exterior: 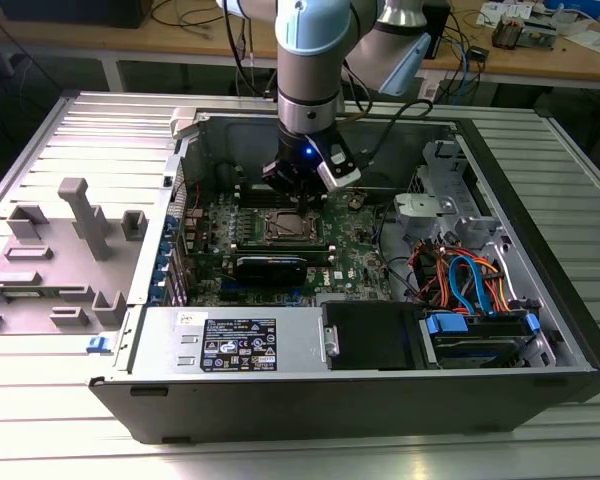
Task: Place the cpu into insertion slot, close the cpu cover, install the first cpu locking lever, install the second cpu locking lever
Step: 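Install the first cpu locking lever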
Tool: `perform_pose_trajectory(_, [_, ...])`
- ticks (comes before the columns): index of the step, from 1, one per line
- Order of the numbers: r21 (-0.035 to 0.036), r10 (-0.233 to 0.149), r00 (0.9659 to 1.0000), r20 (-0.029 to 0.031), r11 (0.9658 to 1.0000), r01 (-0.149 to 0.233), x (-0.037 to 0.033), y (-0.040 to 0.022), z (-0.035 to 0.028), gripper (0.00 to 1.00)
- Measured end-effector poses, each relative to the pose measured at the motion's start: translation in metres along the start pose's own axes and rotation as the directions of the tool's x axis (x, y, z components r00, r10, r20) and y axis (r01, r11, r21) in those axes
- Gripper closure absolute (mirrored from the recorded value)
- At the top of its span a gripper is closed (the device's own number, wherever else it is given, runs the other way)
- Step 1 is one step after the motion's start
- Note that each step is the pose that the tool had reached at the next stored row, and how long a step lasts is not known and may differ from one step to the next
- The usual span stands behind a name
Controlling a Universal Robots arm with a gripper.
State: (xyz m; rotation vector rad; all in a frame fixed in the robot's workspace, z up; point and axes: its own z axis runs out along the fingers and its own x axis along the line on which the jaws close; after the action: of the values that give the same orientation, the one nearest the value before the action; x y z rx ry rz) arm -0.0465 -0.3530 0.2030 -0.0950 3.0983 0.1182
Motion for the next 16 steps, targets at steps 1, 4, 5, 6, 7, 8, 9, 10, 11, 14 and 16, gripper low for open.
perform_pose_trajectory(1, [-0.0007, 0.0, 1.0, 0.0004, 1.0, 0.0, -0.0001, 0.0001, -0.001, 0.89])
perform_pose_trajectory(4, [-0.0029, 0.0, 1.0, 0.0004, 1.0, 0.0, 0.0003, 0.0007, -0.008, 0.89])
perform_pose_trajectory(5, [-0.0038, 0.0, 1.0, 0.0003, 1.0, 0.0, 0.0009, 0.0008, -0.0086, 0.89])
perform_pose_trajectory(6, [-0.0058, 0.0, 1.0, 0.0004, 1.0, 0.0, 0.0032, 0.0008, -0.0091, 0.89])
perform_pose_trajectory(7, [-0.0067, 0.0, 1.0, 0.0005, 1.0, 0.0, 0.0054, 0.0009, -0.0092, 0.89])
perform_pose_trajectory(8, [-0.008, 0.0, 1.0, 0.0006, 1.0, 0.0, 0.0073, 0.001, -0.0094, 0.89])
perform_pose_trajectory(9, [-0.0093, 0.0, 1.0, 0.0007, 1.0, 0.0, 0.0094, 0.0011, -0.0096, 0.89])
perform_pose_trajectory(10, [-0.0101, 0.0, 1.0, 0.0007, 0.9999, 0.0, 0.0111, 0.0012, -0.0099, 0.89])
perform_pose_trajectory(11, [-0.0111, 0.0, 1.0, 0.0008, 0.9999, 0.0, 0.0136, 0.0014, -0.0105, 0.89])
perform_pose_trajectory(14, [-0.013, 0.0, 1.0, 0.0018, 0.9999, 0.0, 0.021, 0.002, -0.012, 0.89])
perform_pose_trajectory(16, [-0.0139, 0.0, 1.0, 0.0026, 0.9999, 0.0, 0.0257, 0.0023, -0.0129, 0.89])
